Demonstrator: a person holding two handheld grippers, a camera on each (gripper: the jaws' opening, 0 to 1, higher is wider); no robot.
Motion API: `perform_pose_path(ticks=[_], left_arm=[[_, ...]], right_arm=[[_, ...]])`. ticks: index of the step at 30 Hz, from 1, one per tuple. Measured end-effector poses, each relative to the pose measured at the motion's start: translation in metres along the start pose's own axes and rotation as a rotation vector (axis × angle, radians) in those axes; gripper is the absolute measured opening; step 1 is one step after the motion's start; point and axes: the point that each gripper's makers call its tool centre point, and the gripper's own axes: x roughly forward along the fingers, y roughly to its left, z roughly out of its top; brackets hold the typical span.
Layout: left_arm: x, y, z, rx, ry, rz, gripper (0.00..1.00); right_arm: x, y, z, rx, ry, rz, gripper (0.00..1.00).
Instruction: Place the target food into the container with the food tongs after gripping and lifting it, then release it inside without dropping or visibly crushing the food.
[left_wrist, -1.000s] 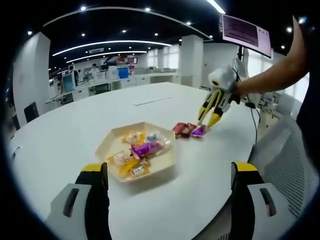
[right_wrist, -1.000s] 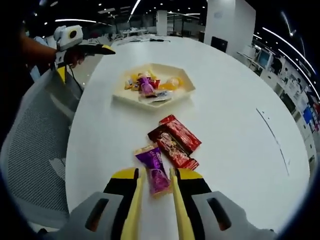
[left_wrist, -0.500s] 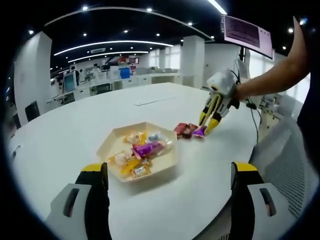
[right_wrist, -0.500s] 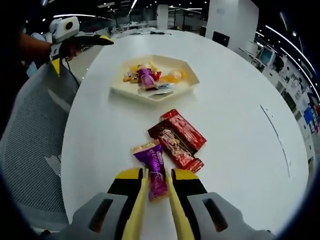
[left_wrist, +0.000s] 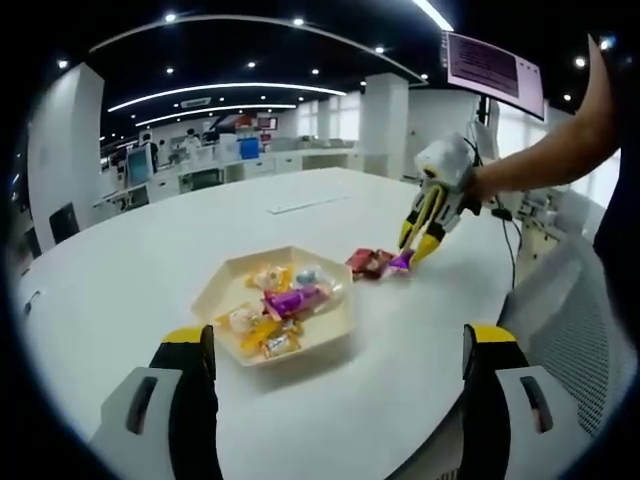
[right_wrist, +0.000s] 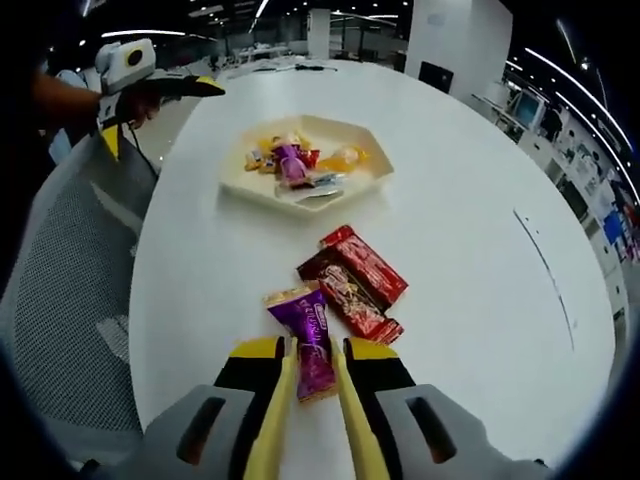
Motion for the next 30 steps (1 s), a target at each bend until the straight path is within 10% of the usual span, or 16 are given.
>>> perform_pose_path(ticks=[30], left_arm=[[-0.001,-0.001,0.004,0.015,-0.024,-0.008,0.99]], right_arm=[[-0.093,-0.039,0.097,0.096,-0.074,-0.105,0.23]])
